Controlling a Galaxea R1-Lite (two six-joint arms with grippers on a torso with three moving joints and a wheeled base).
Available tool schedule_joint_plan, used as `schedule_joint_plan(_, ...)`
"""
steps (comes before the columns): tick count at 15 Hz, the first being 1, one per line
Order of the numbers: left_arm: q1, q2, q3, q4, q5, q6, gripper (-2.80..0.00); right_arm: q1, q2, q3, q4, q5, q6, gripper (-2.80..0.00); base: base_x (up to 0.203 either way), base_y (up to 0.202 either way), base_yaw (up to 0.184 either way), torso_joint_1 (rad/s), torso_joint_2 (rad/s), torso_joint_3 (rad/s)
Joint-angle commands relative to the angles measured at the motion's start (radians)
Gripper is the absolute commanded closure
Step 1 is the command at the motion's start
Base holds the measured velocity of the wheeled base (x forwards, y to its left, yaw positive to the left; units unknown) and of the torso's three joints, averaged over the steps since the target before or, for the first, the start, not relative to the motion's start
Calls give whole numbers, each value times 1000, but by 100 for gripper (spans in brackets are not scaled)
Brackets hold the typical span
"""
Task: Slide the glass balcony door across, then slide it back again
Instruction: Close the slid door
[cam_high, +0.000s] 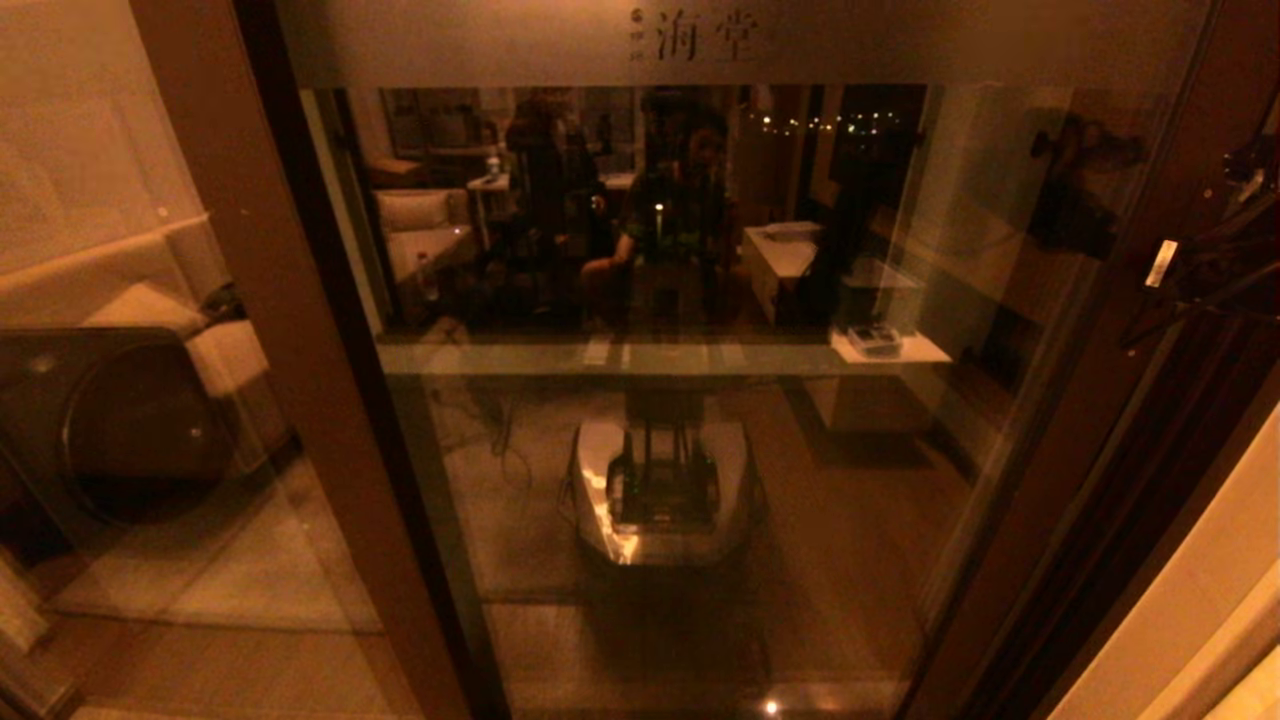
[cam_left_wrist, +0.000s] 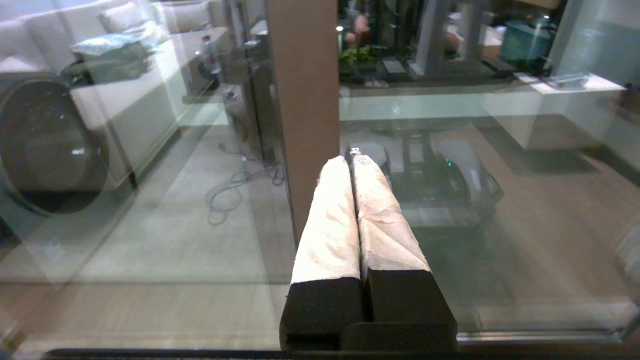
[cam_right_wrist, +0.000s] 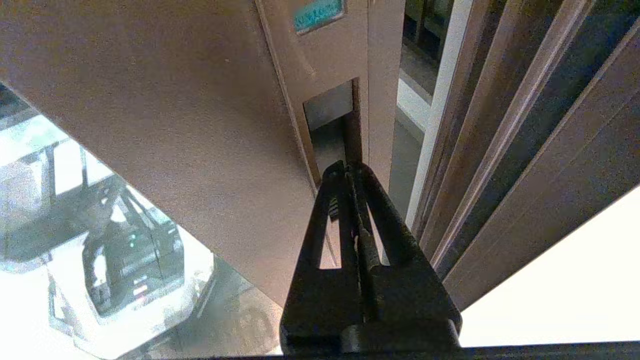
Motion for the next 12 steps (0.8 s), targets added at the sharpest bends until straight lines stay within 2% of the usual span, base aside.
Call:
schedule_joint_plan(1, 0, 1, 34, -1, 0, 0, 0, -4, 11, -2, -3, -2, 1, 0, 0, 0, 0, 0, 0, 0)
schedule_joint_plan(12, 0, 1, 35, -1, 0, 0, 0, -27, 3, -14, -5, -4, -1, 0, 0, 0, 0, 0, 0, 0)
